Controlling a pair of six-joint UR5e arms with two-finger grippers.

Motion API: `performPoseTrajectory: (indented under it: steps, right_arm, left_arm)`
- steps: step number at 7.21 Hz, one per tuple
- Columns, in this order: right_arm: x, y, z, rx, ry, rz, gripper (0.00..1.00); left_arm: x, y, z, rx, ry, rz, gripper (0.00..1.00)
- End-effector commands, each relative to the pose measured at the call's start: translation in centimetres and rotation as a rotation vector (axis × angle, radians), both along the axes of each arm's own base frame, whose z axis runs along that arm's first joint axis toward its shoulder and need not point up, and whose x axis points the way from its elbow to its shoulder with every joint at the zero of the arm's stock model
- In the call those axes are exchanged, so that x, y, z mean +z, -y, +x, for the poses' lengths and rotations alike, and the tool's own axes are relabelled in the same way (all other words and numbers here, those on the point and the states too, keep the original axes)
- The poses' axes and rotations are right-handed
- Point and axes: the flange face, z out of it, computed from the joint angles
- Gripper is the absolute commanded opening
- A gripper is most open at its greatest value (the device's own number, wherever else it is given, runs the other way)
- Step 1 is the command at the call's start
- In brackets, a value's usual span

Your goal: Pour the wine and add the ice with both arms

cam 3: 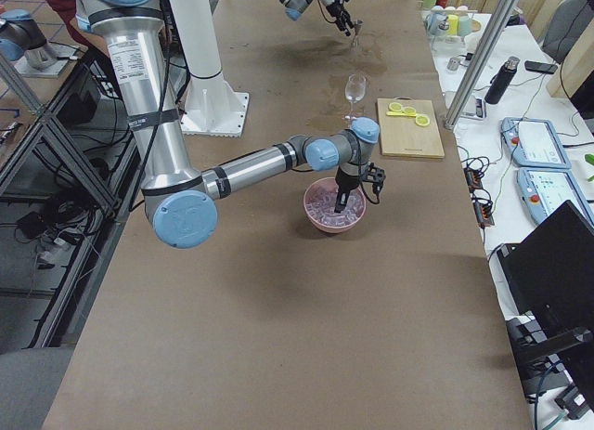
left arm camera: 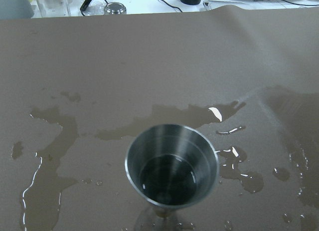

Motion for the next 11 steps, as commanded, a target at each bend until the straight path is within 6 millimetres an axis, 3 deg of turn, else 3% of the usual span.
performPoseTrajectory:
  steps: [1,3,4,5,8,11]
  right_arm:
    - [-1.5,0.0,0.9,0.016,0.019,0.015,0.41]
    - [-1.9,0.2,0.8,0.039,0.022,-0.001,0.38]
    - [-1.6,-0.2,0.2,0.03,0.012,0.002,0.44]
    - [-1.5,-0.4,-0.2,0.022,0.009,0.004,0.68]
    - [-0.8,-0.6,-0.9,0.01,-0.004,0.003,0.69]
    - [0.4,-0.4,-1.5,0.009,-0.06,0.02,0.68]
  left_arm:
    - [0.1,0.3,0.4,-0.034,0.005,0.02,0.98]
    - [2.3,-0.2,1.0,-0.038,-0.003,0.044,0.98]
    - [2.5,-0.1,1.0,-0.048,-0.002,0.049,0.98]
    - [2.4,-0.2,1.2,-0.047,-0.004,0.051,0.98]
    - [1.1,0.3,2.2,-0.078,-0.044,0.087,0.97]
    - [2.0,0.2,1.9,-0.104,-0.037,0.095,0.97]
